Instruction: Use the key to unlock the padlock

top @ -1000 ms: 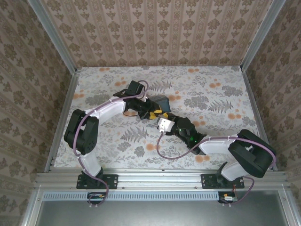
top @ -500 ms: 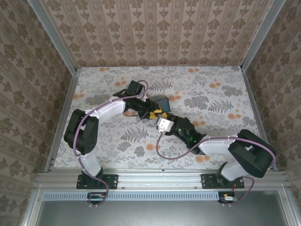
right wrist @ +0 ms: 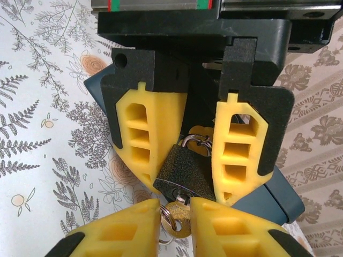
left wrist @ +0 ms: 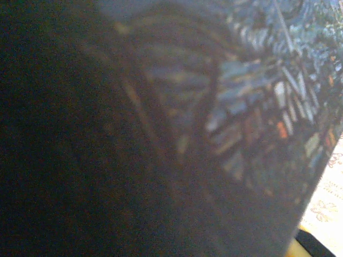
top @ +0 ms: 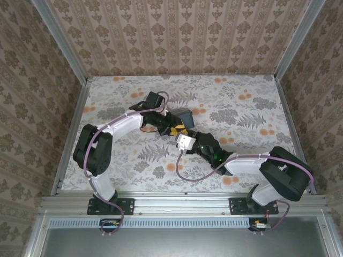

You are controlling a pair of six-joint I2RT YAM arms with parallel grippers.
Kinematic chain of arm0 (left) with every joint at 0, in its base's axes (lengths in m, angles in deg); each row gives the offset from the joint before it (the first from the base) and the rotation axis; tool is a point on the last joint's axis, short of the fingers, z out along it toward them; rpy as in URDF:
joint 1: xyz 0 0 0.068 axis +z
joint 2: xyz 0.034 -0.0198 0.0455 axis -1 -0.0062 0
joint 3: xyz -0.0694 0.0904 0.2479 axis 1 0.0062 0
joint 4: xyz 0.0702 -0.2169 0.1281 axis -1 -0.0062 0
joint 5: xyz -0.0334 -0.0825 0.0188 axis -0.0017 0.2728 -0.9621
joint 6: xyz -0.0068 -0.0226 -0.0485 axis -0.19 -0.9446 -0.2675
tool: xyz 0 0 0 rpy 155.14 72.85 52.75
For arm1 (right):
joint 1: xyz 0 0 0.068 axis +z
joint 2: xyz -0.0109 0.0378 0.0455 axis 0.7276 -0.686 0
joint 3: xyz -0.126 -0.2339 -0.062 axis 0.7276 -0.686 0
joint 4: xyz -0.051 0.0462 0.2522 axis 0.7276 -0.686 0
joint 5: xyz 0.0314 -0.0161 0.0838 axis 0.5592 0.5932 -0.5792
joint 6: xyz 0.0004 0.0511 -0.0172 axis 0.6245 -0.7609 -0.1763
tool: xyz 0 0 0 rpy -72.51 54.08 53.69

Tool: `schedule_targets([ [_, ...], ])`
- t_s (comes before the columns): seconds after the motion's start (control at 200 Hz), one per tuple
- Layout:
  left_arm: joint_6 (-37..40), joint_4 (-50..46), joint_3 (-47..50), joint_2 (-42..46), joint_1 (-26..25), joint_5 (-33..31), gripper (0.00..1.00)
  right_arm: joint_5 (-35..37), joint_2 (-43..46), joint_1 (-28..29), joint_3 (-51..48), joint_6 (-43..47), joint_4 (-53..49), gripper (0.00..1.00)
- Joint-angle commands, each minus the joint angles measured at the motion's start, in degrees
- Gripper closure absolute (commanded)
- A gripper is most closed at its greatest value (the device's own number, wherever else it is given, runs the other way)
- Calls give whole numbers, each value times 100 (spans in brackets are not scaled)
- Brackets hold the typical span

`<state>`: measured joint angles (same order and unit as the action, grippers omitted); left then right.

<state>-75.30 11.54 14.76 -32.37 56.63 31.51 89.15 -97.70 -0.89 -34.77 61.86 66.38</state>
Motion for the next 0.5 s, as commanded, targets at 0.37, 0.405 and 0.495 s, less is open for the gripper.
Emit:
schedule_targets([
  [0.37, -78, 198, 49, 377, -12, 176, 100, 613, 26, -63, 179, -1340, -402, 100],
  [0.405, -106, 226, 53, 389, -10, 179, 100, 621, 46, -67, 166, -1595, -402, 100],
  [0.495, -190, 331, 96, 429, -21, 222, 100, 827, 20, -74, 116, -2372, -253, 100],
])
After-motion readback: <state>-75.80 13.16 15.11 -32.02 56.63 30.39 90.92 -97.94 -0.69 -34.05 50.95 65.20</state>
